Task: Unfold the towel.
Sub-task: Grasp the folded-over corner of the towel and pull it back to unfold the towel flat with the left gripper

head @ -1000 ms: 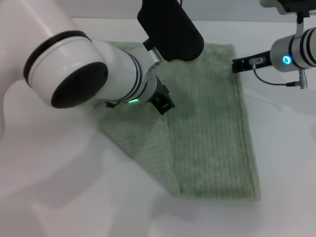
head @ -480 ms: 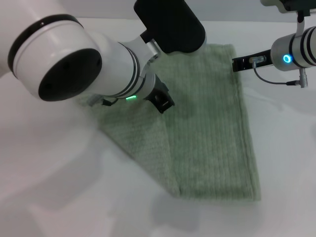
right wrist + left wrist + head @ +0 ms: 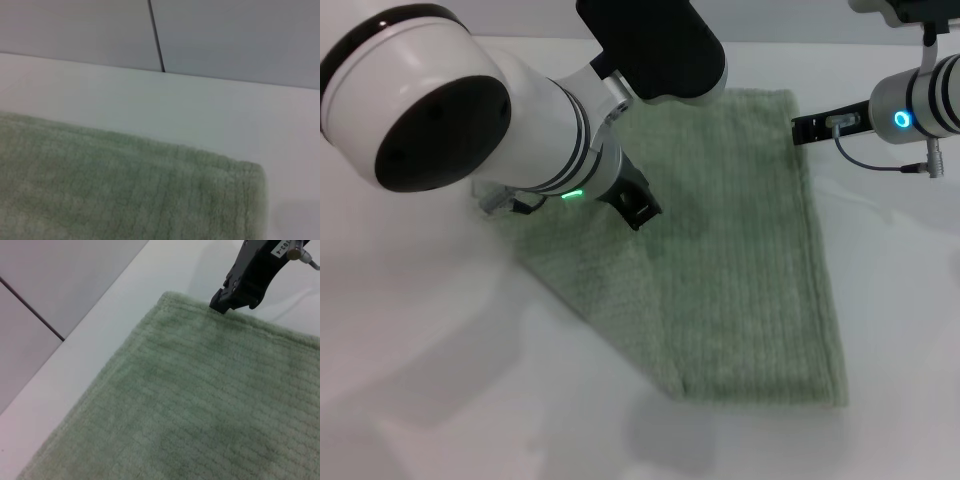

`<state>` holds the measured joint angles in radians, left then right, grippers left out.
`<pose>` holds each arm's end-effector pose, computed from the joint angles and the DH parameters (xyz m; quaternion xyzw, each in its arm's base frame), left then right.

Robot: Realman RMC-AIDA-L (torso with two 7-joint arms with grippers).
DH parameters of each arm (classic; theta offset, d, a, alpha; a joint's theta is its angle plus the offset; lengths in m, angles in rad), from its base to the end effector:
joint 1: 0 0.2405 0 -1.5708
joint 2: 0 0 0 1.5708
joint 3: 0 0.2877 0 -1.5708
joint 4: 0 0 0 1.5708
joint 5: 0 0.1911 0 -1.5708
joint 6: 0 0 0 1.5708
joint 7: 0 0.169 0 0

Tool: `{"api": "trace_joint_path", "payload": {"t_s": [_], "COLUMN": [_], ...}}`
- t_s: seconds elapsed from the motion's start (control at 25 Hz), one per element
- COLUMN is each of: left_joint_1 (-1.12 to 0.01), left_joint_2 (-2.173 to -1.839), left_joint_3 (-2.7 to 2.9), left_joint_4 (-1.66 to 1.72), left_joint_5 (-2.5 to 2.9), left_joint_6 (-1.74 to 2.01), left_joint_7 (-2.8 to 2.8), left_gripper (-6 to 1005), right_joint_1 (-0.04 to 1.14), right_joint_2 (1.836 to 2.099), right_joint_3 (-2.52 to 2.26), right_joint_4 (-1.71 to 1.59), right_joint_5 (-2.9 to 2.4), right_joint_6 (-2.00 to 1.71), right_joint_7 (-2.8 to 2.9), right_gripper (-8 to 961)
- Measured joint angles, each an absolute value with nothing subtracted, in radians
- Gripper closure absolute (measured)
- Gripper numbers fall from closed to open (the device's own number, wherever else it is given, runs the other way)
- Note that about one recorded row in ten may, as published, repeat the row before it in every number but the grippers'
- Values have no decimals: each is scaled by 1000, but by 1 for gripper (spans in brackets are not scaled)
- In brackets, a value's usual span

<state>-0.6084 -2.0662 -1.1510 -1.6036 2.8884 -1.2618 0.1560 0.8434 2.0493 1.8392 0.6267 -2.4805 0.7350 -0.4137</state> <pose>-0.1409 0.3535 -0.0877 -0.9232 -0.1421 0.1689 0.3146 0.2455 0.4675 -0.0671 -0.8168 0.4670 -0.0088 0.3386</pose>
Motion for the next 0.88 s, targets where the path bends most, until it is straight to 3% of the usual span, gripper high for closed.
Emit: {"api": "trace_joint_path", "payload": {"t_s": [0.88], "left_joint_1": [-604], "left_joint_2": [-2068], "left_joint_3": [-1166], "left_joint_4": [-1635], "left_joint_5": [2889], "left_joint_6": [-1344], "left_joint_7": [143], "left_gripper": [991], "right_joint_1": [844], "right_joint_2": [2055], "right_joint_3": [1831], "right_joint_4": [602], "right_joint_5": [-2474], "right_joint_6": [701], "right_joint_7": [-419], "right_gripper": [953]}}
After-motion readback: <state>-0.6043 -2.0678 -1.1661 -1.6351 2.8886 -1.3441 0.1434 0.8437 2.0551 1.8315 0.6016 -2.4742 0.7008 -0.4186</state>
